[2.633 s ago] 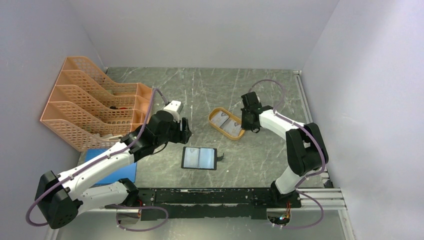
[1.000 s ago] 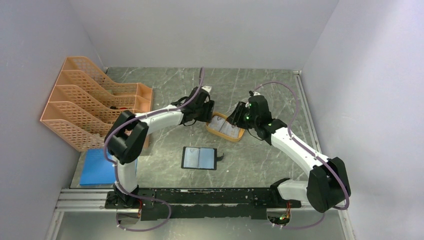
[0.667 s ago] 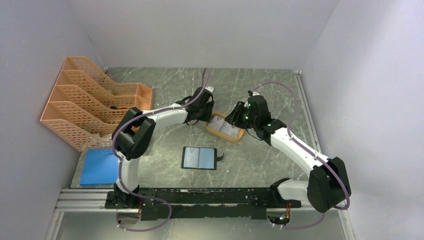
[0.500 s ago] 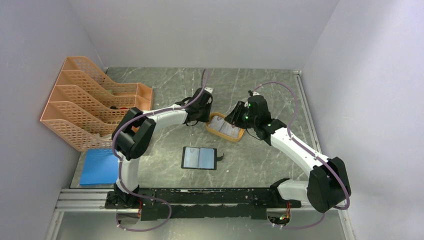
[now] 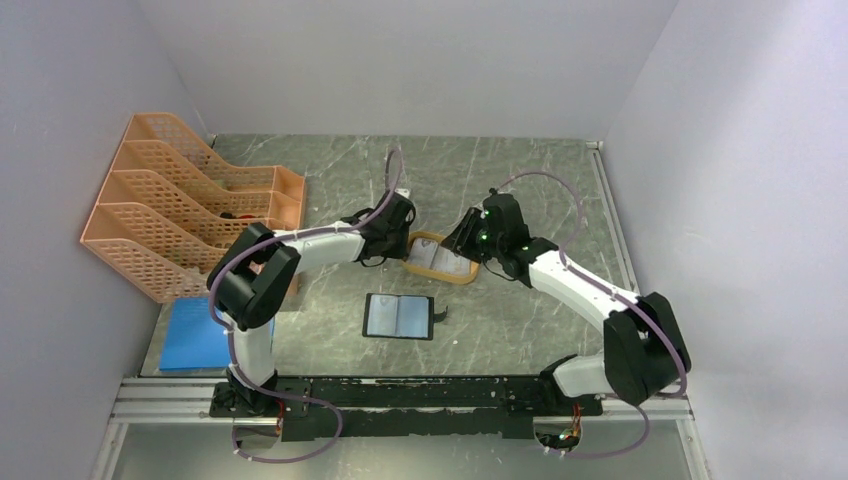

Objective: Put the credit cards into the card holder
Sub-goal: Adjust the storage box at the center of the board.

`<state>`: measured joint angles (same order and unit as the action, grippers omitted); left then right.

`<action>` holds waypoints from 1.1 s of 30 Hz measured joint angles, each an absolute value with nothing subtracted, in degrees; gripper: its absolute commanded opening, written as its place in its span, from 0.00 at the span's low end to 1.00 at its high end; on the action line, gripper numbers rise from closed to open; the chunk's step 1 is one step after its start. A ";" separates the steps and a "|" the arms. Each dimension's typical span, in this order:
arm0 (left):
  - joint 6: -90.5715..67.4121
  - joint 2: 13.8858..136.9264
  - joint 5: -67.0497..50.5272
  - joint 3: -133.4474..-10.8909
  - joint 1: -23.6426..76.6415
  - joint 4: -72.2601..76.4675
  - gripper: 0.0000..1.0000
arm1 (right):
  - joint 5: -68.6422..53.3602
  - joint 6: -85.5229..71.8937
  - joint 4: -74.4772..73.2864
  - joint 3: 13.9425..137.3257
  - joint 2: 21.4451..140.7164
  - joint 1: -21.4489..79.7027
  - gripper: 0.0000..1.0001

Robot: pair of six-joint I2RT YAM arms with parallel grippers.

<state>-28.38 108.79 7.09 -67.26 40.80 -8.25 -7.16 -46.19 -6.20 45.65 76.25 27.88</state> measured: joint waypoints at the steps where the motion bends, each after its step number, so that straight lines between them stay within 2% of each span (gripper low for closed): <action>1: -28.91 108.27 7.40 -66.61 41.01 -8.29 0.08 | -7.29 -46.61 -5.91 45.60 77.06 27.90 0.38; 5: -30.63 106.78 9.23 -65.36 42.65 -9.50 0.11 | -8.14 -47.70 -4.69 45.60 80.64 27.97 0.41; 8: -31.83 106.26 10.44 -65.32 44.60 -10.68 0.17 | -9.26 -47.79 -3.68 45.63 83.57 28.03 0.46; 15: -35.07 105.06 11.44 -64.64 46.98 -12.40 0.44 | -10.94 -47.44 -2.81 45.74 88.66 28.21 0.50; 17: -35.79 103.88 11.51 -64.03 47.09 -12.82 0.48 | -11.03 -47.33 -2.72 45.74 89.19 28.21 0.50; 28: -36.40 98.04 11.75 -62.94 47.09 -13.43 0.46 | -11.53 -47.31 -0.25 45.47 92.40 28.25 0.49; 33: -36.42 97.60 11.86 -60.88 47.09 -13.74 0.42 | -11.57 -47.16 -0.16 45.47 92.88 28.42 0.44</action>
